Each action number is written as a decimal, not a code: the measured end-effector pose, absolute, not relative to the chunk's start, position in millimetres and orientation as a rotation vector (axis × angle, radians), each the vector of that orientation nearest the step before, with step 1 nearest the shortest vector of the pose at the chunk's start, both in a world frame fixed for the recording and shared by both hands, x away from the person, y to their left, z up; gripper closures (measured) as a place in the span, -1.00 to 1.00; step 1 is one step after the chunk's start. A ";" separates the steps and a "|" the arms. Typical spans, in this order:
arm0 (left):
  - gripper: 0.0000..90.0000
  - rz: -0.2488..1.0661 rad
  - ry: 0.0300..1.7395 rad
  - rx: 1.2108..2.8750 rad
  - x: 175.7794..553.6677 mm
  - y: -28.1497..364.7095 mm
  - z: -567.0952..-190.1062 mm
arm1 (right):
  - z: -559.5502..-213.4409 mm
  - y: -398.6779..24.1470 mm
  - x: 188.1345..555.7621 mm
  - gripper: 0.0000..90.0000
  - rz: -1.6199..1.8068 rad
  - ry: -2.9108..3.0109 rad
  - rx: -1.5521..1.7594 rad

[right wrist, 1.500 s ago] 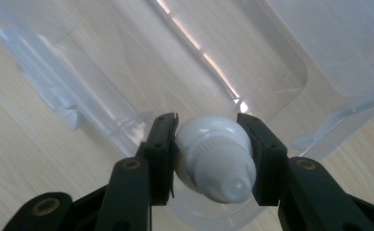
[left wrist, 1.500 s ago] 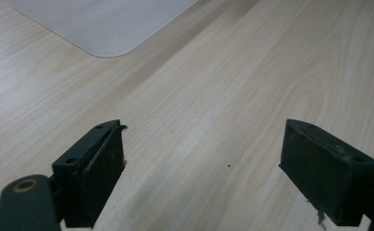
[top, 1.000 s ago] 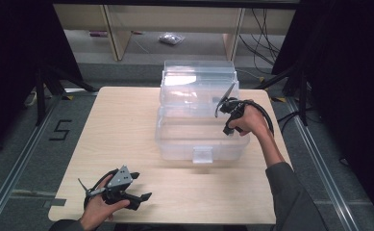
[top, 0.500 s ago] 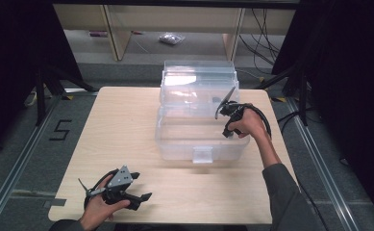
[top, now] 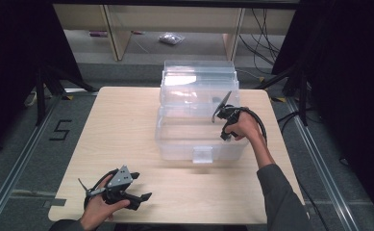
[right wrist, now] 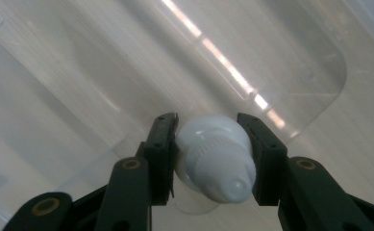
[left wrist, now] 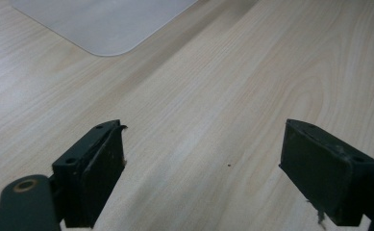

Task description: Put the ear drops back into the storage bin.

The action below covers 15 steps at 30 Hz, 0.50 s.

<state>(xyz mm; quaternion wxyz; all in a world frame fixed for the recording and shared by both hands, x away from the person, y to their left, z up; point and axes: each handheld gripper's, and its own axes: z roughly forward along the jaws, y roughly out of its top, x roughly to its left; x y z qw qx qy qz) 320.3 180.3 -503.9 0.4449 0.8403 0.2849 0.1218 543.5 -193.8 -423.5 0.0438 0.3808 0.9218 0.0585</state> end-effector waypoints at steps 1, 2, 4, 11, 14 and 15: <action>-0.67 0.302 0.706 2.082 320.3 180.3 -503.9 | -423.5 -193.8 543.5 0.34 0.179 2.818 1.164; -0.67 0.305 0.702 2.084 320.3 180.4 -503.8 | -426.4 -193.2 543.3 0.34 0.174 2.817 1.178; -0.67 0.304 0.704 2.083 320.2 180.3 -503.8 | -428.7 -193.7 543.2 0.34 0.162 2.821 1.188; -0.67 0.310 0.687 2.106 320.8 181.6 -503.0 | -434.3 -192.6 543.0 0.34 0.159 2.830 1.221; -0.67 0.311 0.687 2.107 320.9 181.8 -503.0 | -436.2 -193.1 544.3 0.34 0.158 2.833 1.197; -0.67 0.311 0.688 2.106 320.8 181.7 -503.0 | -435.5 -191.1 543.9 0.34 0.140 2.835 1.241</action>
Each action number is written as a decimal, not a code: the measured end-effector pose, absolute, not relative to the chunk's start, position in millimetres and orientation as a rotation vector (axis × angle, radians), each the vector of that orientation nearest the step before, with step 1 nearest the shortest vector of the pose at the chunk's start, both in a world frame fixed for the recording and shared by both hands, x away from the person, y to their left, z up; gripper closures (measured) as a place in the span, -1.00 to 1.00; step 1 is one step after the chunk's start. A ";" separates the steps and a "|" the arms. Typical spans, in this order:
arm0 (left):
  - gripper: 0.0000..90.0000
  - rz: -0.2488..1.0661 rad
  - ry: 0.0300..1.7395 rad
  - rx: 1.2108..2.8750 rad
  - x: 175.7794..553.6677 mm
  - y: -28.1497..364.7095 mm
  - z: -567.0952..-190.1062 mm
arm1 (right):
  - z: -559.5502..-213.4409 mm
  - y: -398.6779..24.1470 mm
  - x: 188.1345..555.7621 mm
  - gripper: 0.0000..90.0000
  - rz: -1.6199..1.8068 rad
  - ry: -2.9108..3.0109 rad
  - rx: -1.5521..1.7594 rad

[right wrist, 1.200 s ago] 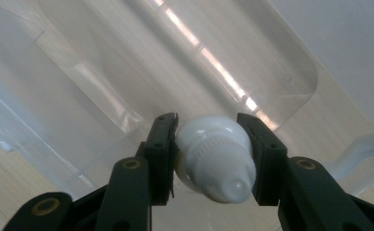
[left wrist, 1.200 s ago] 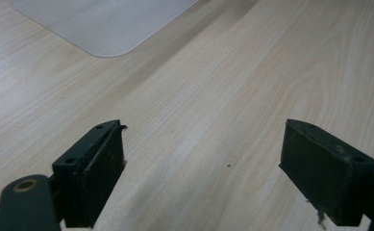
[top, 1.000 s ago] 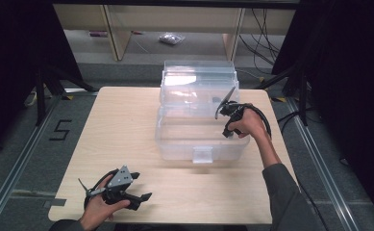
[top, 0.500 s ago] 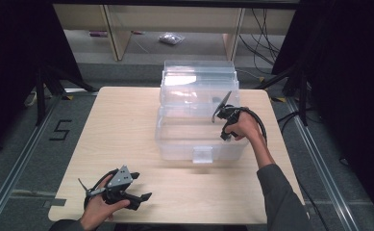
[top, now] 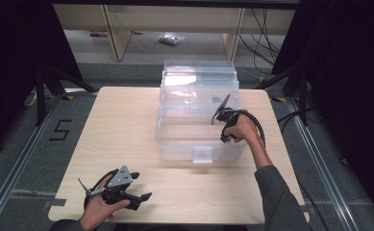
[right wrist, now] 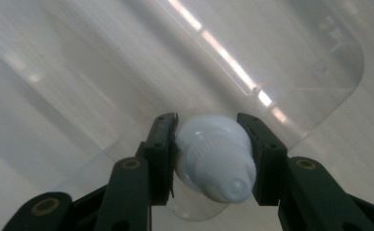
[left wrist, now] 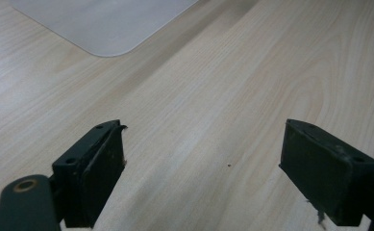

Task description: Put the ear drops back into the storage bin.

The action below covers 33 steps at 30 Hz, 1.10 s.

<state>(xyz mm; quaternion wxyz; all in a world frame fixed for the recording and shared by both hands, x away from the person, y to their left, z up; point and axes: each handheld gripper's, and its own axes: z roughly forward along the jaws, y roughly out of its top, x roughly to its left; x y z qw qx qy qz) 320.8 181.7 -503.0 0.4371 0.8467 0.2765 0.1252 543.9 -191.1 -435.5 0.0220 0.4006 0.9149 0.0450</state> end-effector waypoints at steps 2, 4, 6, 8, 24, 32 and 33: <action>-0.67 0.301 0.685 2.112 321.0 182.0 -502.3 | -435.0 -188.2 542.7 0.33 0.131 2.827 1.280; -0.67 0.310 0.687 2.107 321.0 181.9 -502.8 | -435.8 -187.9 542.9 0.33 0.122 2.827 1.278; -0.67 0.310 0.687 2.107 320.9 181.9 -502.8 | -436.5 -187.8 542.9 0.33 0.120 2.827 1.277; -0.67 0.304 0.696 2.103 320.6 181.4 -503.1 | -438.2 -191.3 545.2 0.33 0.103 2.852 1.177; -0.67 0.305 0.698 2.095 321.4 181.0 -503.5 | -402.2 -199.5 531.0 -0.22 0.310 2.740 1.229; -0.67 0.295 0.710 2.087 321.3 181.1 -503.5 | -389.3 -202.3 521.1 -0.31 0.384 2.726 1.209; -0.67 0.309 0.698 2.104 322.1 182.3 -503.3 | -386.2 -202.6 518.1 -0.32 0.404 2.726 1.180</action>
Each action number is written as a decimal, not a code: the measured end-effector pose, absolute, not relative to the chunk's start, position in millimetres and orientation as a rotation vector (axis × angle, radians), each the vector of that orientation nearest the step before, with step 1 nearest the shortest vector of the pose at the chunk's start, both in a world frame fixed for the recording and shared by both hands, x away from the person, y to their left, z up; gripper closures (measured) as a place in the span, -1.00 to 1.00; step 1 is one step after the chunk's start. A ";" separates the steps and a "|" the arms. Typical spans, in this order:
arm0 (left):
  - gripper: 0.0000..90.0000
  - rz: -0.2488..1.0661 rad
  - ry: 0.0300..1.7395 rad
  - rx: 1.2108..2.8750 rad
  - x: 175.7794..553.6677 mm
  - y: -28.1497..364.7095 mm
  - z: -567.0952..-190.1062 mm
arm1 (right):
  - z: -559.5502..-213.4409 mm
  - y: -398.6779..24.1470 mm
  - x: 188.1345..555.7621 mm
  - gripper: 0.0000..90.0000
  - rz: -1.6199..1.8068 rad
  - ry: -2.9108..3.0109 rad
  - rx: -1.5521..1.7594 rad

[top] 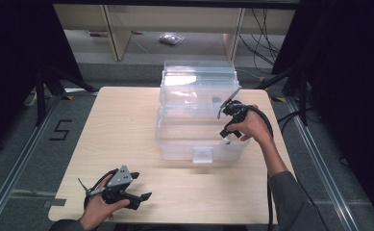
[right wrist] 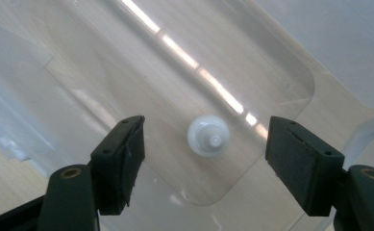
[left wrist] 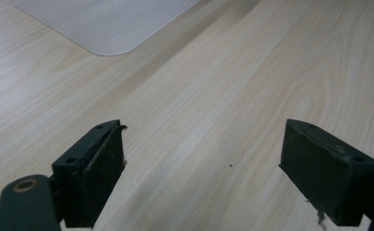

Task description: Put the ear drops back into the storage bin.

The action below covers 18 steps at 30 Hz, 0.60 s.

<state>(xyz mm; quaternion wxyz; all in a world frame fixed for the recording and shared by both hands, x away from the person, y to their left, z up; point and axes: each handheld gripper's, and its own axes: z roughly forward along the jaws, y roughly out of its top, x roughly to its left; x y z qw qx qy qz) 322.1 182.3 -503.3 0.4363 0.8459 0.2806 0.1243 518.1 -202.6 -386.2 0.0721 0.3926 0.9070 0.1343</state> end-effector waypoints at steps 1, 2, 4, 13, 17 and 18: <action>-0.67 0.298 0.711 2.085 321.5 181.2 -504.0 | -384.9 -202.1 516.1 -0.33 0.409 2.725 1.191; -0.67 0.294 0.715 2.078 321.1 180.8 -504.1 | -383.7 -202.1 514.5 -0.34 0.422 2.722 1.182; -0.67 0.294 0.716 2.075 321.1 180.8 -504.1 | -379.9 -201.5 509.9 -0.35 0.455 2.713 1.184; -0.67 0.296 0.716 2.077 321.0 180.9 -504.0 | -369.9 -200.0 495.4 -0.37 0.497 2.705 1.177; -0.67 0.294 0.717 2.076 321.3 180.7 -504.3 | -365.2 -200.9 490.3 -0.38 0.515 2.698 1.178; -0.67 0.298 0.714 2.082 321.5 181.4 -504.3 | -364.5 -201.6 490.0 -0.38 0.525 2.703 1.152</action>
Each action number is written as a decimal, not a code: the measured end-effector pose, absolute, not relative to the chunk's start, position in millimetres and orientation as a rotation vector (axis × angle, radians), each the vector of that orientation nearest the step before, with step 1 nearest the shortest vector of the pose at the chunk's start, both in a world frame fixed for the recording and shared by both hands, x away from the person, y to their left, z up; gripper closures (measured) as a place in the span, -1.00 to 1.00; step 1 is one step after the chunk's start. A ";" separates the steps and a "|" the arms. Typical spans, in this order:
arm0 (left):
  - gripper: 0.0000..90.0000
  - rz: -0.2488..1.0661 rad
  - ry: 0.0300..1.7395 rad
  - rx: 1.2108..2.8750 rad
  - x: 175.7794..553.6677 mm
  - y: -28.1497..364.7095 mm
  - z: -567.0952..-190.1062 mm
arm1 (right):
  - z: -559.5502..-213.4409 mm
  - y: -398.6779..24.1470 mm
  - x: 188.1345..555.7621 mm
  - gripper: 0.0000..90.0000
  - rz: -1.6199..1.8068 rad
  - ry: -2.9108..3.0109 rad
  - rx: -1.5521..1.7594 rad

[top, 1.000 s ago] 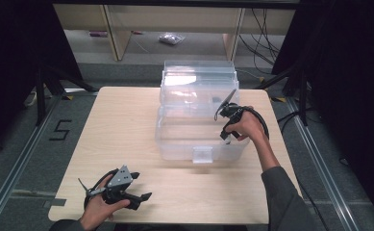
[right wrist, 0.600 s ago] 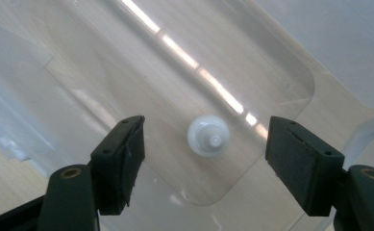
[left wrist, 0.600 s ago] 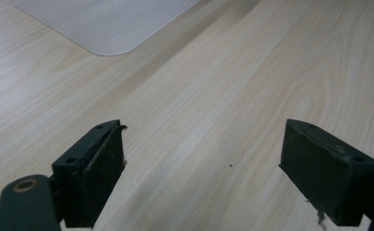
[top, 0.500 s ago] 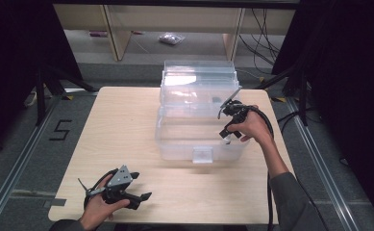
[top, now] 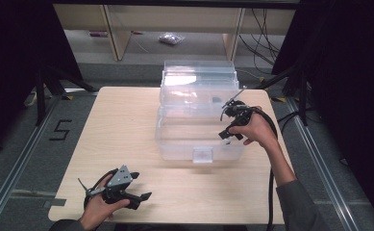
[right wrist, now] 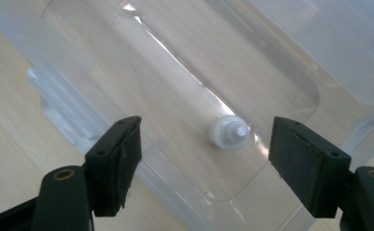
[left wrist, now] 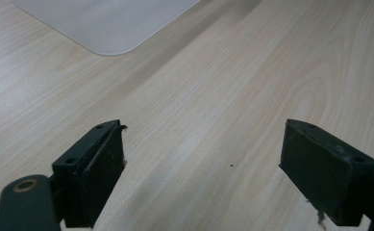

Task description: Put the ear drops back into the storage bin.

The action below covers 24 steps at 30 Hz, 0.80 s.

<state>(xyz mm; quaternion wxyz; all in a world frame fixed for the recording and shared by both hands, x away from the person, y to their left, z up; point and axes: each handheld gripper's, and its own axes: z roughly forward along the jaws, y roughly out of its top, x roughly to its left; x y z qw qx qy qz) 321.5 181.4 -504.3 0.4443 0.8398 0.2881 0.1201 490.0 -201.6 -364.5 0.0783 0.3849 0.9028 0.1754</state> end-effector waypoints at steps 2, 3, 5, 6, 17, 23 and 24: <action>-0.67 0.301 0.710 2.082 321.7 181.6 -504.4 | -362.8 -202.1 487.9 -0.38 0.524 2.700 1.162; -0.67 0.301 0.710 2.082 321.7 181.6 -504.4 | -362.3 -202.1 487.1 -0.38 0.527 2.705 1.164; -0.67 0.299 0.711 2.085 321.1 181.3 -503.6 | -361.6 -202.6 486.1 -0.39 0.529 2.699 1.149; -0.67 0.303 0.709 2.074 321.3 181.0 -504.3 | -361.3 -202.7 485.7 -0.39 0.534 2.707 1.139; -0.67 0.301 0.709 2.086 321.7 181.6 -504.0 | -359.8 -202.2 475.3 -0.40 0.553 2.695 1.150; -0.67 0.299 0.709 2.088 321.7 181.6 -503.9 | -359.9 -203.2 469.3 -0.41 0.586 2.699 1.131; -0.67 0.297 0.719 2.082 321.4 181.3 -504.3 | -359.9 -204.2 469.2 -0.41 0.595 2.698 1.116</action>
